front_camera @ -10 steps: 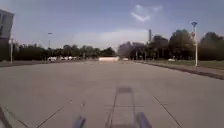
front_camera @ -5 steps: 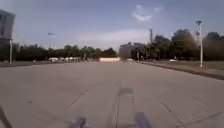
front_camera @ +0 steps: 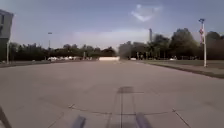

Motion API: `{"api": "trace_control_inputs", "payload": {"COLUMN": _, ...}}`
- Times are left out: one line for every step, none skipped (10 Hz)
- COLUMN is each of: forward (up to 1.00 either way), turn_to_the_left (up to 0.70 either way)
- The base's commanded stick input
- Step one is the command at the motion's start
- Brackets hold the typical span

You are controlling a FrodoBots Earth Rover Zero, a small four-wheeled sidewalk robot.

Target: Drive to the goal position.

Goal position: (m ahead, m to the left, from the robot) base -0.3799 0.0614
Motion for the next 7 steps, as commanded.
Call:
{"api": "trace_control_inputs", "payload": {"forward": 1.0, "turn_to_the_left": 0.0}}
{"api": "trace_control_inputs", "payload": {"forward": 1.0, "turn_to_the_left": 0.0}}
{"api": "trace_control_inputs", "payload": {"forward": 1.0, "turn_to_the_left": 0.0}}
{"api": "trace_control_inputs", "payload": {"forward": 1.0, "turn_to_the_left": 0.0}}
{"api": "trace_control_inputs", "payload": {"forward": 1.0, "turn_to_the_left": 0.0}}
{"api": "trace_control_inputs", "payload": {"forward": 1.0, "turn_to_the_left": 0.0}}
{"api": "trace_control_inputs", "payload": {"forward": 1.0, "turn_to_the_left": 0.0}}
